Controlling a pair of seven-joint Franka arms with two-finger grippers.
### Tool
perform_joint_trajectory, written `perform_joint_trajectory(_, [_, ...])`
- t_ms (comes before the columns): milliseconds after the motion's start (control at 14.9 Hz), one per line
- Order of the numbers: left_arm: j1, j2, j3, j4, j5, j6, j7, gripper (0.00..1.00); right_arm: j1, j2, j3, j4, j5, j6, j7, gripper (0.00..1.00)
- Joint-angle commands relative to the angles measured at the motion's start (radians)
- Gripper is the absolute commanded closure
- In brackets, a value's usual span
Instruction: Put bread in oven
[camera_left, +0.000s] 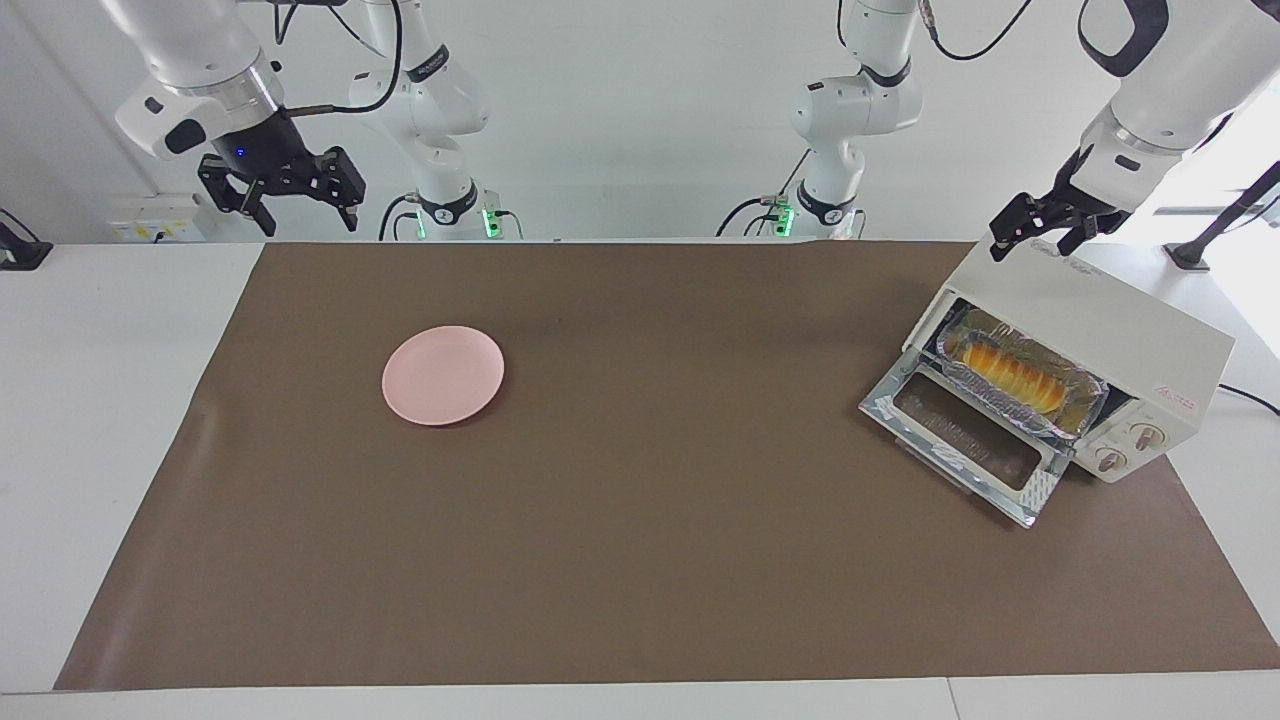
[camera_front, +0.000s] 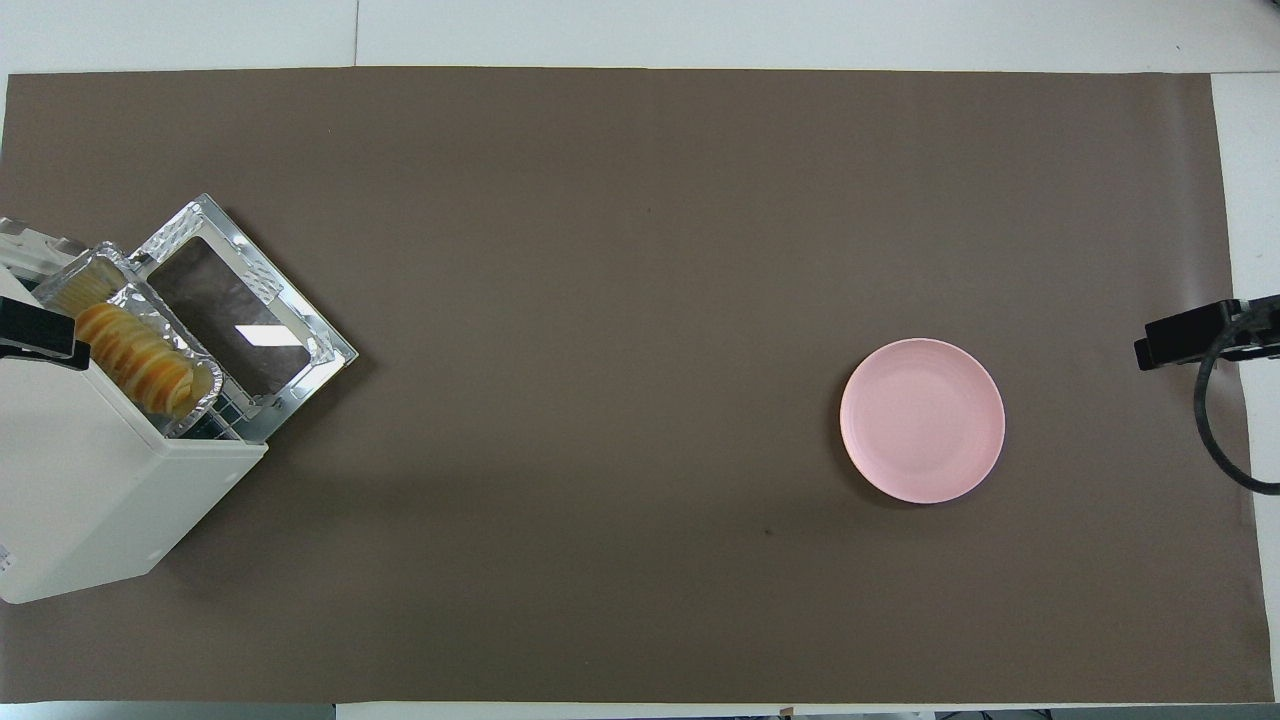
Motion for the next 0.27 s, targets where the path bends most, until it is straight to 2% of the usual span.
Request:
perform_joint_trajectory(0, [0.005, -0.008, -0.017, -0.007, -0.011, 0.028, 0.011, 0.0, -0.019, -0.023, 0.012, -0.025, 0.018, -0.005, 0.007, 0.0])
perform_joint_trajectory(201, [0.006, -0.006, -0.017, -0.002, -0.019, 0.032, 0.011, 0.0, -0.019, -0.023, 0.012, -0.025, 0.018, -0.005, 0.008, 0.0])
